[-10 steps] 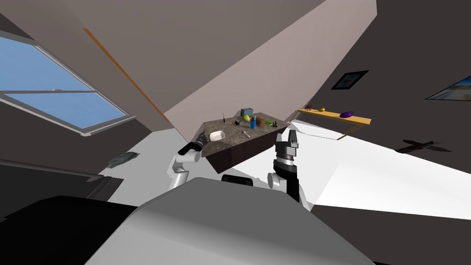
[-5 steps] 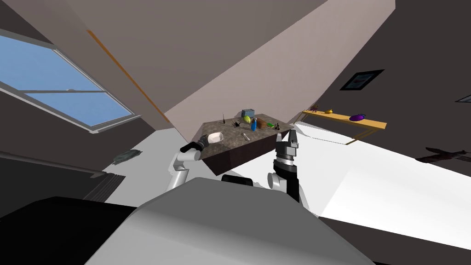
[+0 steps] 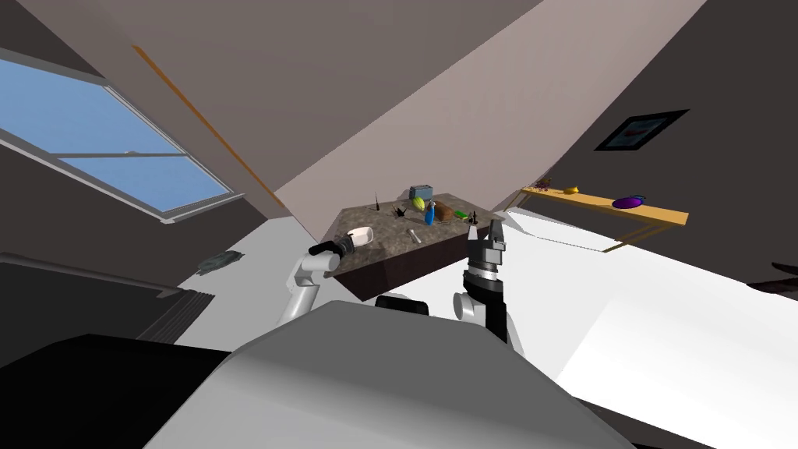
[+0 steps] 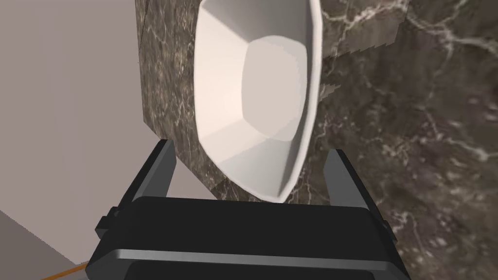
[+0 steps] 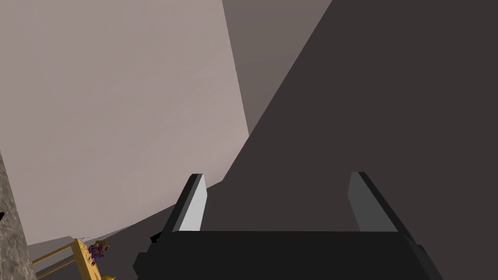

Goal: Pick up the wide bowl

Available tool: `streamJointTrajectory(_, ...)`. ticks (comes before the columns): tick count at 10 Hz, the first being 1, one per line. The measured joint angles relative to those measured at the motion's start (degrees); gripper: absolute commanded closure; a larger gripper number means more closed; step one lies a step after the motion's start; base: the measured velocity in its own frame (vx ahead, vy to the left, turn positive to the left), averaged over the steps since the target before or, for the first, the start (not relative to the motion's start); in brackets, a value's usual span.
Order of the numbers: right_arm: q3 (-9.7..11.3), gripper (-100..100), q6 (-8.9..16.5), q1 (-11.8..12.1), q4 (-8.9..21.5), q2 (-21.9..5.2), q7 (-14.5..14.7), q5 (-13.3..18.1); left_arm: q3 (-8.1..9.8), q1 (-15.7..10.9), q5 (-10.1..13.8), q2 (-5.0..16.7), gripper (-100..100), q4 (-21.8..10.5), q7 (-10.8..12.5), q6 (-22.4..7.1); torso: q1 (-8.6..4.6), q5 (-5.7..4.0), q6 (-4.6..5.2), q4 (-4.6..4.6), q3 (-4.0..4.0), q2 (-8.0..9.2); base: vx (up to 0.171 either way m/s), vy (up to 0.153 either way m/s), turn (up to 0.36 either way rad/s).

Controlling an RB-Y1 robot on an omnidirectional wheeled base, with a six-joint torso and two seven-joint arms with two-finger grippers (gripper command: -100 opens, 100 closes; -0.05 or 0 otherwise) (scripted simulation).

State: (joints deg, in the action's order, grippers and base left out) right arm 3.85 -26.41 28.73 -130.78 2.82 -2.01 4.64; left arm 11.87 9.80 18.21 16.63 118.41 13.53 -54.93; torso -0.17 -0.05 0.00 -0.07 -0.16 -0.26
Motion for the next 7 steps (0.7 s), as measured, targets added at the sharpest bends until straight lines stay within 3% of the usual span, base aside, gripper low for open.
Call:
streamJointTrajectory(5,0.00,0,0.00,0.00,0.00,0.00,0.00,0.00,-0.48,-0.46,2.52,2.83,-100,-2.63,0.65,-5.73,0.05,0.01,0.00,-0.01,-0.02,-0.03,0.065,-0.059,0.048)
streamJointTrajectory(6,0.00,0,0.00,-0.01,0.00,0.00,0.00,0.00,-0.53,-0.44,2.52,2.84,0,-2.65,0.69,-5.92,0.16,0.03,0.01,0.02,0.05,0.09,0.005,-0.004,-0.001)
streamJointTrajectory(7,0.00,0,0.00,-0.01,0.00,-0.01,0.00,0.00,-0.52,-0.45,2.52,2.84,-100,-2.65,0.69,-5.90,0.22,0.05,0.00,0.04,0.10,0.18,0.024,0.003,-0.023)
